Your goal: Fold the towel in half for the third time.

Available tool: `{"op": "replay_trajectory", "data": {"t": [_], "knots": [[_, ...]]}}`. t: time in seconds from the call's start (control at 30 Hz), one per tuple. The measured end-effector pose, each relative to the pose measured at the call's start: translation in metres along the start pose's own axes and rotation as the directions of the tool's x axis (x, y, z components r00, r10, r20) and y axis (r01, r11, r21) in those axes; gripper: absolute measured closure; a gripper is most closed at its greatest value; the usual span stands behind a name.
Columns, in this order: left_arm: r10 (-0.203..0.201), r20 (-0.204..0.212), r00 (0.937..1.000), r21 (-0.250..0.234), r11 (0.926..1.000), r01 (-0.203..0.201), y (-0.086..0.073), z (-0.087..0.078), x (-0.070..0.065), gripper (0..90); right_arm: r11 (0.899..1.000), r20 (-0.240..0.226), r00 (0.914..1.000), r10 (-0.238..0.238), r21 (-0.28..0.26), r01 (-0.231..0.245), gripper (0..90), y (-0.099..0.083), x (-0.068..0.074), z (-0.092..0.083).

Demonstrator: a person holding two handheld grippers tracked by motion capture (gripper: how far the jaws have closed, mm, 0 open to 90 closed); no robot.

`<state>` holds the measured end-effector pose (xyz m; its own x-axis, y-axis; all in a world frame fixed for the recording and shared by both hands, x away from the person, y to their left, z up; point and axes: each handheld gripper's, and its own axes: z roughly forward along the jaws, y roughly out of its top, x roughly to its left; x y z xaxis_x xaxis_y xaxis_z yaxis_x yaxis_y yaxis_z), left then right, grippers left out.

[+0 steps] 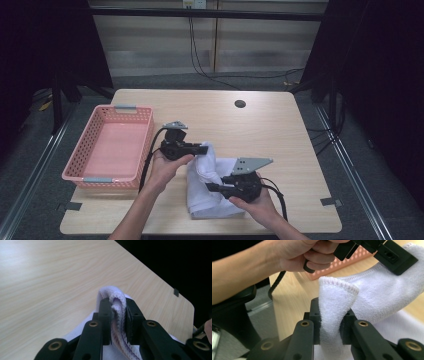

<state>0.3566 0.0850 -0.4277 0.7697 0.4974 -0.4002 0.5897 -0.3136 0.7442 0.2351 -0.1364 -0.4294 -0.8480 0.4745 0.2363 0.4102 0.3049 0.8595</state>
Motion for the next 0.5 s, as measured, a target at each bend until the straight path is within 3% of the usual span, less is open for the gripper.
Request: {"op": "replay_trajectory", "data": {"t": [0.1, 0.23, 0.33, 0.37, 0.43, 0.5], "knots": [[-0.002, 0.019, 0.9998, 0.012, 0.9999, 0.002, -0.001, 0.015, -0.005, 74.1, 0.998, 0.017, 0.9984, 0.054, -0.017, -0.054, 77.6, -0.016, -0.003, -0.011], [0.003, 0.041, 0.9991, 0.029, 0.9996, -0.005, -0.004, 0.035, -0.009, 71.9, 0.995, 0.058, 0.9932, 0.101, 0.003, -0.101, 77.0, -0.040, -0.004, -0.021], [0.022, 0.040, 0.9990, 0.033, 0.9992, -0.023, -0.005, 0.045, -0.012, 64.7, 0.994, 0.087, 0.9901, 0.110, 0.008, -0.111, 73.8, -0.050, -0.004, -0.026], [0.007, 0.053, 0.9986, 0.007, 0.9999, -0.007, -0.005, 0.052, -0.012, 61.3, 0.990, 0.116, 0.9838, 0.136, 0.016, -0.139, 67.8, -0.057, -0.007, -0.032], [-0.002, 0.082, 0.9967, -0.020, 0.9998, 0.003, -0.002, 0.053, -0.013, 51.2, 0.990, 0.143, 0.9814, 0.128, 0.041, -0.135, 60.4, -0.062, -0.009, -0.038], [0.011, 0.076, 0.9970, -0.050, 0.9987, -0.007, 0.001, 0.046, -0.017, 43.6, 0.989, 0.177, 0.9764, 0.124, 0.056, -0.136, 51.6, -0.064, -0.012, -0.046]]}}
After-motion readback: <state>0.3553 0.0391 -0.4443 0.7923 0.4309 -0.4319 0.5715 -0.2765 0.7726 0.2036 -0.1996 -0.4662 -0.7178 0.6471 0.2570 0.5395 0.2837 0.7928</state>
